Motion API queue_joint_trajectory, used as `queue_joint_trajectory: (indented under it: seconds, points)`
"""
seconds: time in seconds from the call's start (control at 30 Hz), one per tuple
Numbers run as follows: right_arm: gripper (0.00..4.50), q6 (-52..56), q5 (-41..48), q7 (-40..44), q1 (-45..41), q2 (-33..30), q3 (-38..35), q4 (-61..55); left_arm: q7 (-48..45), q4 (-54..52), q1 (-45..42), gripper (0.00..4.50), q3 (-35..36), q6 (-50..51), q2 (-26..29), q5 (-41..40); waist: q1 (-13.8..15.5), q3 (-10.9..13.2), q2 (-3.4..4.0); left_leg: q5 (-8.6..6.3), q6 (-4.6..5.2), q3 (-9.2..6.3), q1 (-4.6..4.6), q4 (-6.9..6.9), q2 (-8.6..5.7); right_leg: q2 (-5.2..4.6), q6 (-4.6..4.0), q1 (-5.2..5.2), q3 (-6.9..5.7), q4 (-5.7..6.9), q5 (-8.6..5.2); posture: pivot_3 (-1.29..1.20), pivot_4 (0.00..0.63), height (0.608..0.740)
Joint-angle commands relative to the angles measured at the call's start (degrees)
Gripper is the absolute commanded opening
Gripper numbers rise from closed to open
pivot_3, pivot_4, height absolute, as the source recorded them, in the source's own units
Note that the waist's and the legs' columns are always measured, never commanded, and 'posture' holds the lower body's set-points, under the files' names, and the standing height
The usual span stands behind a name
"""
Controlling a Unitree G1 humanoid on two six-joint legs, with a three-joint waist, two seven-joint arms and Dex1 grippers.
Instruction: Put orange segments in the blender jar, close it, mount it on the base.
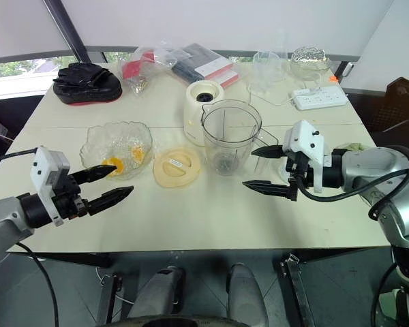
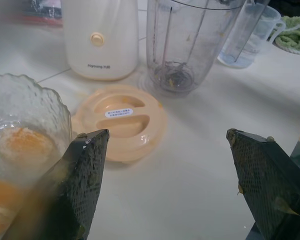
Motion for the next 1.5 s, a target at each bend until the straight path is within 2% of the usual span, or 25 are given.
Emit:
queue_joint_trajectory:
  seconds: [0.03, 0.33, 0.43, 0.57, 0.7, 0.87, 1.0, 1.2, 1.5]
  points:
    - [3.92, -0.77, 0.31, -0.33, -0.32, 0.28, -0.86, -1.41, -0.31, -0.25, -0.34, 3.9, 1.17, -0.17, 0.74, -0.76, -0.03, 0.0, 0.0, 0.0, 0.0, 0.0, 0.0, 0.0, 0.0, 0.0, 0.0, 0.0, 0.0, 0.0, 0.0, 0.0, 0.15, 0.74]
    - [3.92, -0.41, 0.47, -1.25, -0.5, 0.64, -0.6, -1.73, 0.93, 1.87, -0.9, 3.9, 0.57, 0.12, 0.54, 0.65, -0.03, 0.0, 0.0, 0.0, 0.0, 0.0, 0.0, 0.0, 0.0, 0.0, 0.0, 0.0, 0.0, 0.0, 0.0, 0.0, 0.15, 0.74]
    - [3.92, -0.48, 0.28, -1.57, -0.51, 1.08, -0.24, -1.72, 7.55, 5.47, -6.02, 3.9, -0.4, 3.06, -2.02, -0.24, 0.04, 0.0, 0.0, 0.0, 0.0, 0.0, 0.0, 0.0, 0.0, 0.0, 0.0, 0.0, 0.0, 0.0, 0.0, 0.0, 0.15, 0.74]
    - [3.92, -0.55, 0.07, -2.14, -0.47, 1.76, 0.31, -1.92, 20.07, 12.59, -16.54, 3.9, -2.42, 12.73, -5.76, 0.08, 0.12, 0.0, -0.03, 0.0, 0.0, -0.04, 0.01, 0.06, -0.02, 0.01, 0.06, 0.05, -0.01, 0.04, 0.03, 0.0, 0.15, 0.74]
    - [3.92, -0.47, 0.17, -2.83, -0.09, 2.28, 0.63, -2.5, 32.38, 19.91, -28.97, 3.9, -3.05, 22.74, -12.56, 0.15, 0.05, 0.01, -0.05, 0.0, 0.0, -0.07, 0.01, 0.07, -0.05, 0.01, 0.3, 0.04, -0.03, 0.07, 0.16, 0.0, 0.15, 0.74]
    - [3.92, 0.13, 0.6, -3.05, -0.1, 2.18, 1.0, -3.22, 45.7, 27.13, -41.17, 3.9, -5.58, 30.26, -22.47, 7.25, 0.03, 0.02, -0.06, 0.01, -0.01, -0.07, 0.0, 0.05, -0.06, 0.0, 0.31, 0.01, -0.03, 0.08, 0.16, 0.0, 0.15, 0.74]
    - [3.92, 0.83, 0.77, -2.86, -0.24, 1.52, 0.82, -3.38, 54.65, 31.86, -49.1, 3.9, -2.24, 36.29, -31.76, 12.03, 0.02, 0.02, -0.09, 0.01, -0.02, -0.07, -0.01, 0.07, -0.08, 0.01, 0.33, 0.02, -0.03, 0.08, 0.17, 0.0, 0.15, 0.74]
    - [3.92, 1.83, 1.13, -2.38, -0.04, 0.34, 0.04, -4.08, 64.2, 31.91, -53.25, 3.9, 4.22, 39.11, -40.73, 20.93, 0.0, 0.03, -0.1, 0.02, -0.04, -0.06, -0.01, 0.03, -0.07, 0.01, 0.35, -0.04, -0.02, 0.1, 0.18, 0.0, 0.15, 0.74]
    - [3.92, 2.47, 1.24, -3.0, 0.79, 0.23, -0.48, -5.03, 67.74, 30.71, -54.56, 3.9, 10.3, 38.16, -44.13, 29.63, 0.24, 0.04, -0.13, 0.06, -0.11, -0.05, -0.04, 0.05, -0.09, 0.0, 0.36, -0.04, -0.02, 0.08, 0.19, 0.0, 0.15, 0.74]
